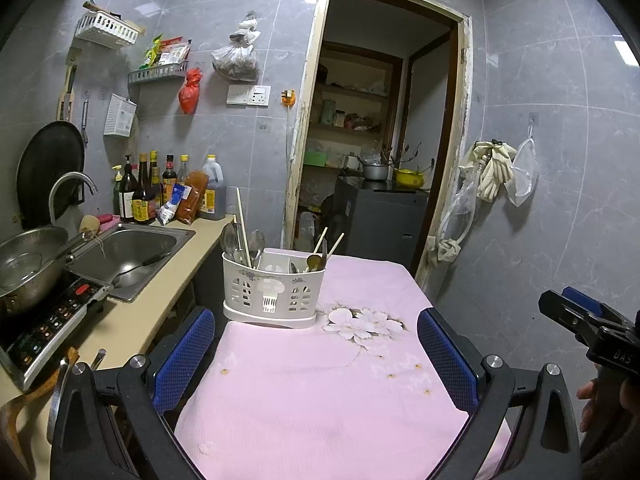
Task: Organize utensils
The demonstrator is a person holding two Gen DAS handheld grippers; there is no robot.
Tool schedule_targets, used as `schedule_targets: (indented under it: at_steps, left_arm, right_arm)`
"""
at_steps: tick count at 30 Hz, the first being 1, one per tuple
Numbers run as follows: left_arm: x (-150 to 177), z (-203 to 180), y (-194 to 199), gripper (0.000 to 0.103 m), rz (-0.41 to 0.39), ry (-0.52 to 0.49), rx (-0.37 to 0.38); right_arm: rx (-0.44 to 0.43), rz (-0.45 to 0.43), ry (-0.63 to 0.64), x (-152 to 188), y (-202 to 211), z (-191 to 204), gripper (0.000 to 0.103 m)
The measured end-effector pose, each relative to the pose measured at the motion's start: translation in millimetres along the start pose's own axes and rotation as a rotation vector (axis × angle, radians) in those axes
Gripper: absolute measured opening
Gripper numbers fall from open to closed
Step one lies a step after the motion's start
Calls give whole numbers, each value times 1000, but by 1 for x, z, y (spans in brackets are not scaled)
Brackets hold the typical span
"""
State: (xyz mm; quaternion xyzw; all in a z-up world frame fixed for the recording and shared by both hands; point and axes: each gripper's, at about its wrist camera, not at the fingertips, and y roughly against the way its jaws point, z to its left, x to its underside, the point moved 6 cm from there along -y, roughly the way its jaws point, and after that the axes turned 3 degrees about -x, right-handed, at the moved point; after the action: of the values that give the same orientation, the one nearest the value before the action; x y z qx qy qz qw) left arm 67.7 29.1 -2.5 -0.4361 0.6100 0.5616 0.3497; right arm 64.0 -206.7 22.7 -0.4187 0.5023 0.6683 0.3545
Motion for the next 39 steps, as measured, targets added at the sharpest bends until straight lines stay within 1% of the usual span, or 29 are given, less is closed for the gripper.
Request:
schedule_targets:
  at_steps: [39]
  left_arm:
    - [4, 7, -1, 102, 5, 8, -3]
  right_arm:
    - [-4, 8, 15, 4, -8, 7, 101]
